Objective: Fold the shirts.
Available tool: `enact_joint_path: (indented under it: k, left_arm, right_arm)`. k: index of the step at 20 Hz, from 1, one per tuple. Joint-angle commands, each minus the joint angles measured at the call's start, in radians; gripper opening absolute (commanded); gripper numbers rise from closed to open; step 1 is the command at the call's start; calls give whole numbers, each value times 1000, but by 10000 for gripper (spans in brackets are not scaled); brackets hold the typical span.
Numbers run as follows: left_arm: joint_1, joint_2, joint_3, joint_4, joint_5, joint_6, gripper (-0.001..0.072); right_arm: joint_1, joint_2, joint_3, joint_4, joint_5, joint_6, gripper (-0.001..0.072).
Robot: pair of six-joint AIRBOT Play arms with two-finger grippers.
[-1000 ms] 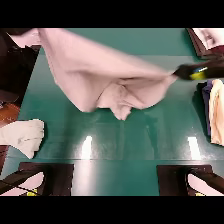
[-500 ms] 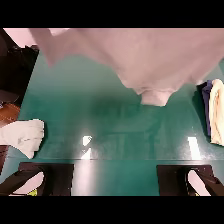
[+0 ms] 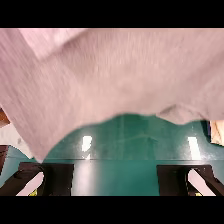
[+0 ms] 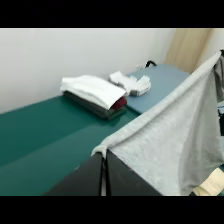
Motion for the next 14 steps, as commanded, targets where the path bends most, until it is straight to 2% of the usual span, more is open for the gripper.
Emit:
enact_joint_path:
  k: [1, 4, 7, 10, 14]
  left_arm:
    - [0, -3, -286, 126, -54, -44, 23]
    - [0, -41, -643, 137, -23, -35, 23]
    - [1, -126, -887, 169, 87, 14, 23]
    - [1, -255, -958, 175, 277, 88, 24]
    - [1, -376, -946, 134, 486, 89, 24]
  right_arm:
    - [177, -137, -76, 10, 63, 3, 9]
    - [341, -311, -201, -20, 127, 19, 10]
    - [438, -506, -279, -88, 105, 20, 10]
    - [480, -660, -284, -141, -16, 20, 10]
    - [487, -777, -209, -132, -133, 21, 12]
